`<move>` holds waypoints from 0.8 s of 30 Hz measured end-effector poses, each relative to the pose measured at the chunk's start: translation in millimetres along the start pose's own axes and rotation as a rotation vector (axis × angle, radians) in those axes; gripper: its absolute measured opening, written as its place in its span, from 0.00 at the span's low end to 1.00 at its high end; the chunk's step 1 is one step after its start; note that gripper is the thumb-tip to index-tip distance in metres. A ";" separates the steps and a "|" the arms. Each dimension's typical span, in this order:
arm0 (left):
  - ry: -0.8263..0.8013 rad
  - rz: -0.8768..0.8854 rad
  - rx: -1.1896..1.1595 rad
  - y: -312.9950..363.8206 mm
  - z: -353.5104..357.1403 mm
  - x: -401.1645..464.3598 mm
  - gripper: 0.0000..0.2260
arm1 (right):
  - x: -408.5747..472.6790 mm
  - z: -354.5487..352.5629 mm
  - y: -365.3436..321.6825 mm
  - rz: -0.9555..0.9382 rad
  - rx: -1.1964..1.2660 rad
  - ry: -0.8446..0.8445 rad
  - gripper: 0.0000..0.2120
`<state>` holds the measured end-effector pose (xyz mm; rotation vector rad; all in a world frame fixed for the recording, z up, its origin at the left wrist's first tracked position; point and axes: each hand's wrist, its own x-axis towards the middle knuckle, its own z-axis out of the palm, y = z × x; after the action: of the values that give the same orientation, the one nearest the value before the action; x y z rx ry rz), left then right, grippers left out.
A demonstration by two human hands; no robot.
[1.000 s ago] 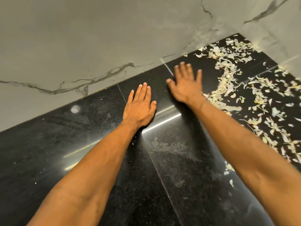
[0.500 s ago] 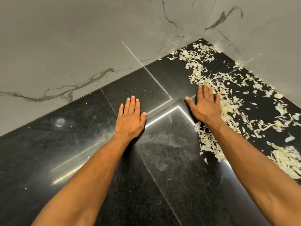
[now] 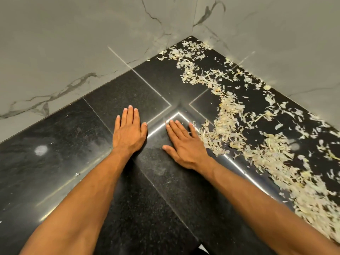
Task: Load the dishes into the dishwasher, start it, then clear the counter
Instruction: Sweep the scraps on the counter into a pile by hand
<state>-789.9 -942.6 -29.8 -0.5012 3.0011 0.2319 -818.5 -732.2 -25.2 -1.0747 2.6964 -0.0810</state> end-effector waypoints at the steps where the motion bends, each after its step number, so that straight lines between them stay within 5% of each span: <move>1: 0.000 0.000 0.000 -0.3 -1.0 -0.2 0.28 | -1.4 -0.7 7.1 0.038 0.006 0.005 0.36; 11: 0.011 -0.063 -0.047 31.6 2.6 -15.8 0.27 | -47.4 -8.5 109.6 0.396 -0.065 0.013 0.42; 19: 0.026 0.005 -0.040 56.2 10.0 -30.9 0.27 | -79.2 3.4 39.0 -0.072 0.034 -0.037 0.39; 24: 0.026 0.008 -0.045 55.6 10.1 -31.4 0.27 | -84.6 11.0 65.8 -0.012 0.031 -0.010 0.40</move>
<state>-778.0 -879.0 -28.7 -0.4997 3.0299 0.2972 -800.6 -626.0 -28.2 -1.0799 2.6710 -0.1182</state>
